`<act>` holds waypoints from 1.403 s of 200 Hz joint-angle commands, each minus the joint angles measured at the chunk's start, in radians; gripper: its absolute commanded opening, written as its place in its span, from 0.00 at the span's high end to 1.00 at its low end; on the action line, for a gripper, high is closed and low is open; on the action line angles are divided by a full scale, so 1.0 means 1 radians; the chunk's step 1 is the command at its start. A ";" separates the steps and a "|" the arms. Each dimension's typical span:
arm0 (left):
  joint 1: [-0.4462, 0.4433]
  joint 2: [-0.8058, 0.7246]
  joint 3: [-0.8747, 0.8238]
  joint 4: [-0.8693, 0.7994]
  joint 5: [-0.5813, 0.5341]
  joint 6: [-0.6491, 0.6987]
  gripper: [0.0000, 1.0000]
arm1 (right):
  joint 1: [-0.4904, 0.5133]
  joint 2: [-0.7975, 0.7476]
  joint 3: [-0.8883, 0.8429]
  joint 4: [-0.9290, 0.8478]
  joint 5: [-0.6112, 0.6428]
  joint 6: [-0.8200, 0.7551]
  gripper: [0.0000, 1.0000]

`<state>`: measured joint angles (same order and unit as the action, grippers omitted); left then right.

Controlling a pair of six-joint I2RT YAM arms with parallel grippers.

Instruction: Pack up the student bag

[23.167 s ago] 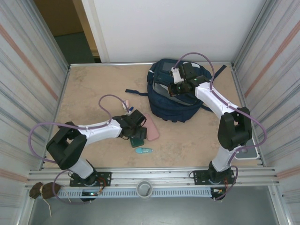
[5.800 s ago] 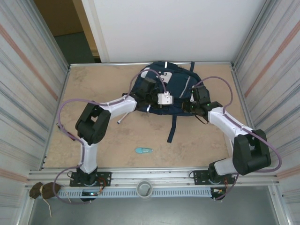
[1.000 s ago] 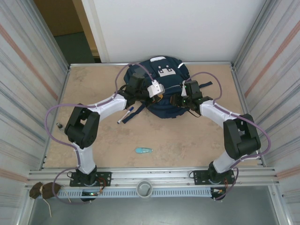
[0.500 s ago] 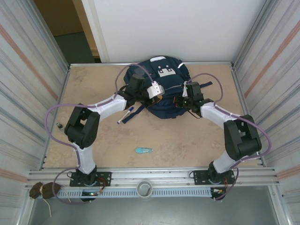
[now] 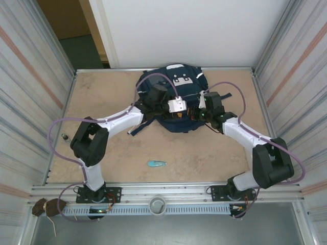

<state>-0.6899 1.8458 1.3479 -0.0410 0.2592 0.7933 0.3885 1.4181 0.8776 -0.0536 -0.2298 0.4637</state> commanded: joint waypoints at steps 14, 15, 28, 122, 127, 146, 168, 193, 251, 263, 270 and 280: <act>0.012 0.034 0.056 -0.040 -0.023 0.070 0.54 | 0.012 -0.095 -0.007 -0.018 -0.016 -0.002 1.00; 0.013 0.033 0.056 -0.039 -0.021 0.071 0.55 | 0.012 -0.096 -0.007 -0.021 -0.014 -0.003 1.00; 0.029 0.024 0.051 -0.027 0.012 0.076 0.71 | 0.006 -0.096 -0.008 -0.062 0.025 -0.030 1.00; 0.215 -0.069 -0.131 0.282 0.415 0.006 1.00 | -0.204 0.014 0.048 -0.242 0.117 -0.079 1.00; 0.217 -0.062 -0.126 0.268 0.375 0.013 0.99 | -0.197 0.007 0.043 -0.226 0.097 -0.075 1.00; 0.207 -0.052 -0.109 0.194 0.256 0.046 0.73 | -0.172 -0.020 0.041 -0.197 0.044 -0.059 1.00; 0.159 -0.092 -0.128 0.134 0.181 0.057 0.49 | -0.154 -0.060 0.032 -0.171 0.000 -0.033 1.00; 0.070 -0.132 -0.149 0.113 0.067 0.084 0.31 | -0.123 -0.105 0.034 -0.170 -0.018 -0.016 1.00; -0.046 -0.006 0.005 0.039 -0.046 0.143 0.40 | -0.062 -0.181 0.032 -0.189 -0.025 0.002 1.00; -0.043 0.004 0.015 0.056 -0.033 0.143 0.51 | -0.065 -0.187 0.025 -0.207 -0.010 -0.015 1.00; -0.036 0.001 0.013 0.077 -0.012 0.143 0.59 | -0.070 -0.188 0.020 -0.221 0.007 -0.032 1.00; -0.019 -0.013 0.005 0.100 0.045 0.137 0.72 | -0.097 -0.183 0.011 -0.242 0.017 -0.053 1.00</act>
<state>-0.7441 1.8332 1.3327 0.0330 0.2657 0.9169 0.3202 1.2766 0.8989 -0.2798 -0.2325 0.4397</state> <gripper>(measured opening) 0.402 0.049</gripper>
